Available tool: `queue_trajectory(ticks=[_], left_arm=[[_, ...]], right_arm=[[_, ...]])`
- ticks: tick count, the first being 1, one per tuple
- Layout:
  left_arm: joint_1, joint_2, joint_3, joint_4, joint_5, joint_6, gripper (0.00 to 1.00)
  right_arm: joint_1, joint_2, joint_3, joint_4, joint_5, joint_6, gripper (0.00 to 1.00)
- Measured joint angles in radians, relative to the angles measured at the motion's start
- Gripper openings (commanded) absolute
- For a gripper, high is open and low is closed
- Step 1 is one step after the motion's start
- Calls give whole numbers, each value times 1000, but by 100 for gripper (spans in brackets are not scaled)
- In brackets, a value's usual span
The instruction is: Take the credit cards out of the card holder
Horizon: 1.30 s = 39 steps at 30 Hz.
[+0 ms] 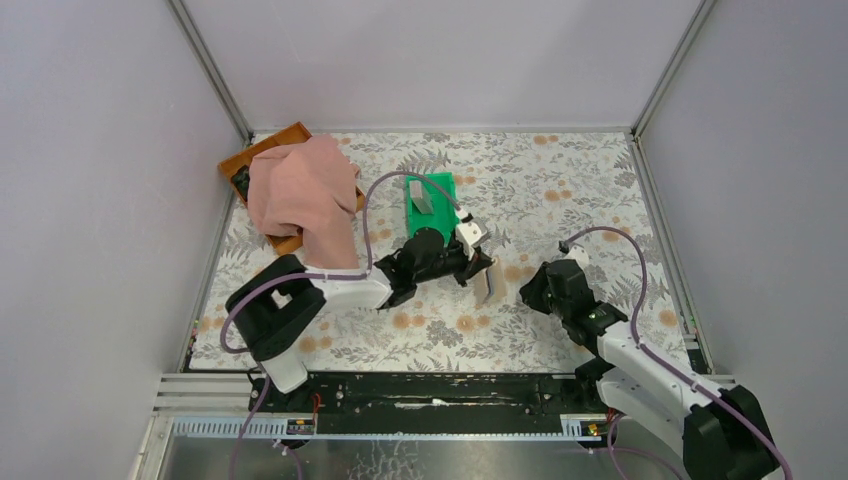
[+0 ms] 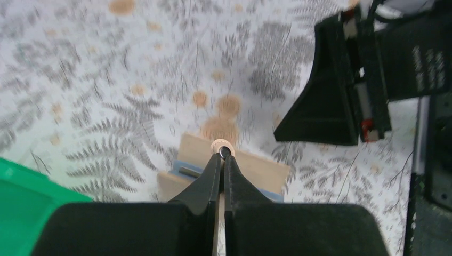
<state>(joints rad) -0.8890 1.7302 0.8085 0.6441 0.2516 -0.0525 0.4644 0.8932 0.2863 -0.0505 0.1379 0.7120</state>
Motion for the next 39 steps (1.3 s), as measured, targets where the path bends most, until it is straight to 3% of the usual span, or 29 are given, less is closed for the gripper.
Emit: queue_trajectory(ticks=[5,13,26,39], left_arm=[[0,-44,58,-3,0,1,0],[0,-17,42,-2,2,-8,0],[0,-142,-135,16,-42,-22,0],[0,-261,-322,45,-101,-93,0]], right_arm=[[0,-112,14,-47,0,-16,32],[0,-114,46,-91,-13,-52,35],[7,146,90,84,-167,-65,35],[140,300,127,245,-211,-79,39]])
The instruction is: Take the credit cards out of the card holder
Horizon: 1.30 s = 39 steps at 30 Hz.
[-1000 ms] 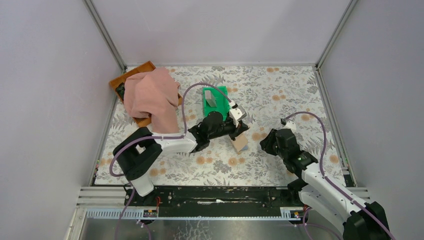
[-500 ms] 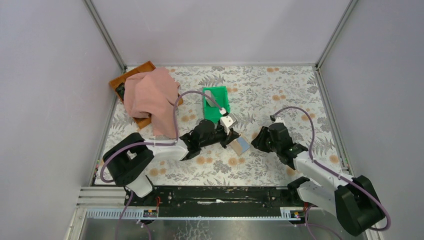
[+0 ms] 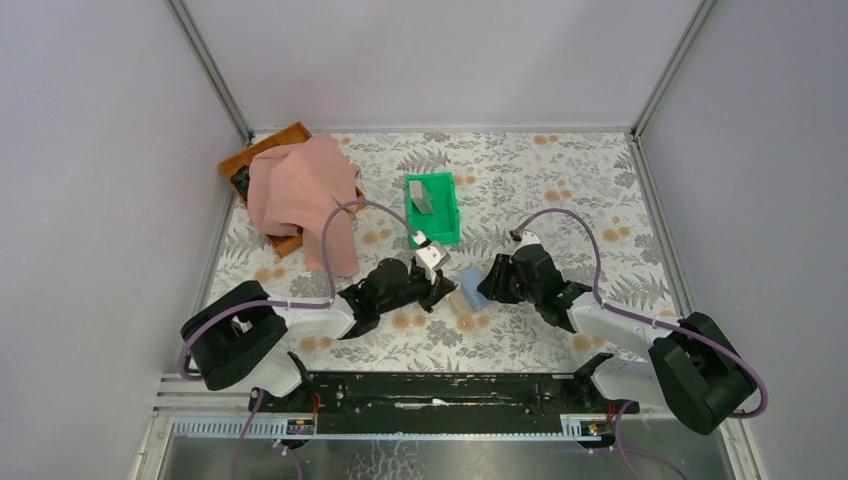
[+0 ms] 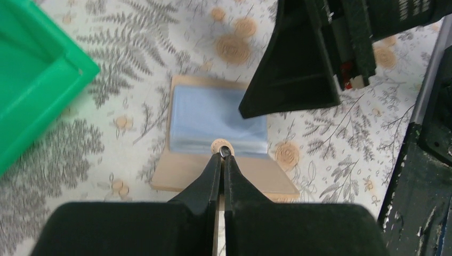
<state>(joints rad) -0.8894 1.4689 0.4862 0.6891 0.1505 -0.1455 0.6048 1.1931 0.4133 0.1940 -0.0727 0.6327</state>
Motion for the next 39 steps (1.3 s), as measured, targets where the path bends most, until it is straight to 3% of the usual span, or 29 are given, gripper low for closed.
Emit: queue_trajectory(ticks=[12,17,22,39], left_arm=[[-5,10,-42,-87,-162,-111,0],[-6,87,20,-142,-205,-123,0],[-7,152,28,-143,-241,-133,0],[-7,166,36,-136,-264,-137,0]], right_arm=[[3,31,49,-5,26,-37,41],[3,61,62,-10,31,-61,53],[3,98,62,-26,39,-75,53],[3,111,62,-27,91,-90,53]])
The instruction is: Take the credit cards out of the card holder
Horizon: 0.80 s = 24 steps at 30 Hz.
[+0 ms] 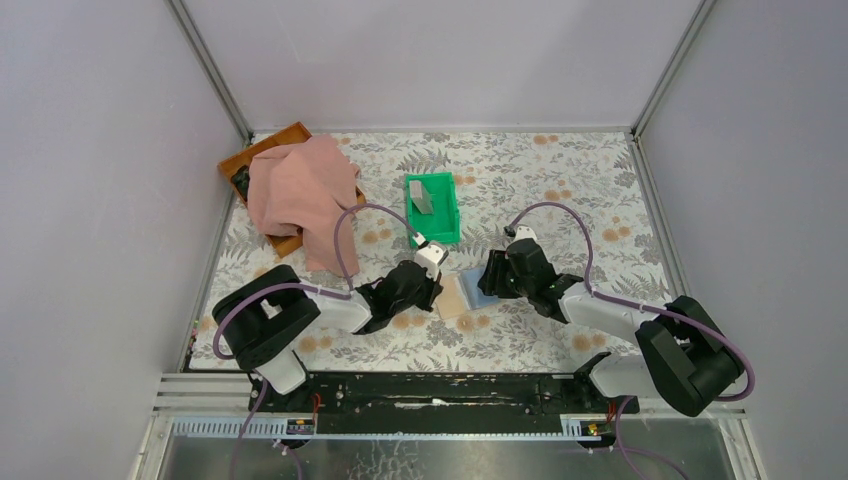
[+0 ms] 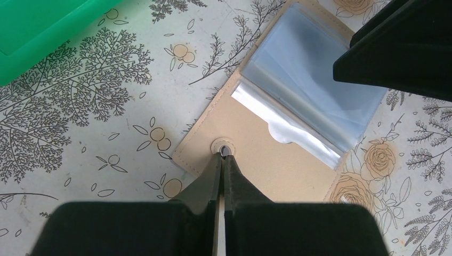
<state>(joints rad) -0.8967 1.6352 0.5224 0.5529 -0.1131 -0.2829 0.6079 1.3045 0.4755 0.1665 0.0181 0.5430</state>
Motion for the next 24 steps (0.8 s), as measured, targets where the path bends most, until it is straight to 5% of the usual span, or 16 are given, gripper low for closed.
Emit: queue_trajectory(ticks=[24], left_arm=[[-1,0,0,0,0,0,0]], right_arm=[[2,-62,-2,-19,-38,-2,53]])
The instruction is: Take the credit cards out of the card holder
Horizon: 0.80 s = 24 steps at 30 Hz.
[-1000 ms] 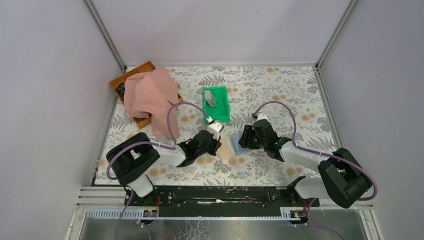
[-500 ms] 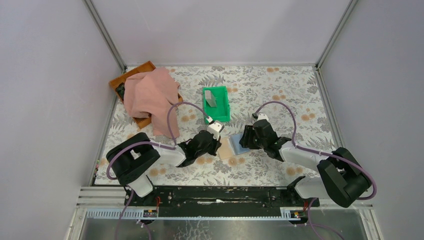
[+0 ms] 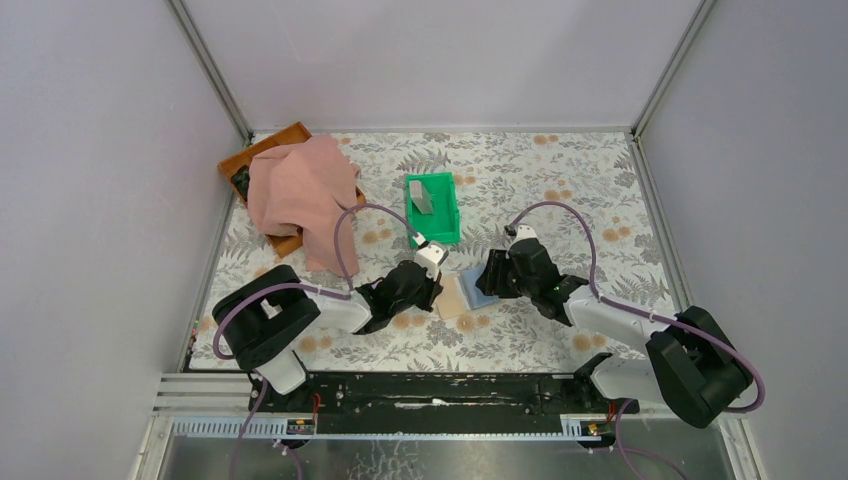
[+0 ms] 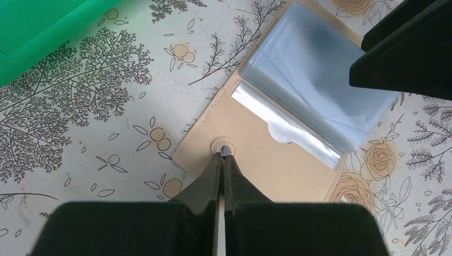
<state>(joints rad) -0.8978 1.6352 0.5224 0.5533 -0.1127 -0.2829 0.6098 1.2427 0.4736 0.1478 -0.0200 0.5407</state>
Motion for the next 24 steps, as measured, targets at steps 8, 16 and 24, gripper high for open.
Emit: queue_trajectory(ticks=[8,16,24], left_arm=[[0,0,0,0,0,0,0],[0,0,0,0,0,0,0],[-3,0,0,0,-1,0,0]], right_arm=[[1,0,0,0,-26,0,53],[31,0,2,0,-64,0,53],[84,4,43,1,-70,2,53]])
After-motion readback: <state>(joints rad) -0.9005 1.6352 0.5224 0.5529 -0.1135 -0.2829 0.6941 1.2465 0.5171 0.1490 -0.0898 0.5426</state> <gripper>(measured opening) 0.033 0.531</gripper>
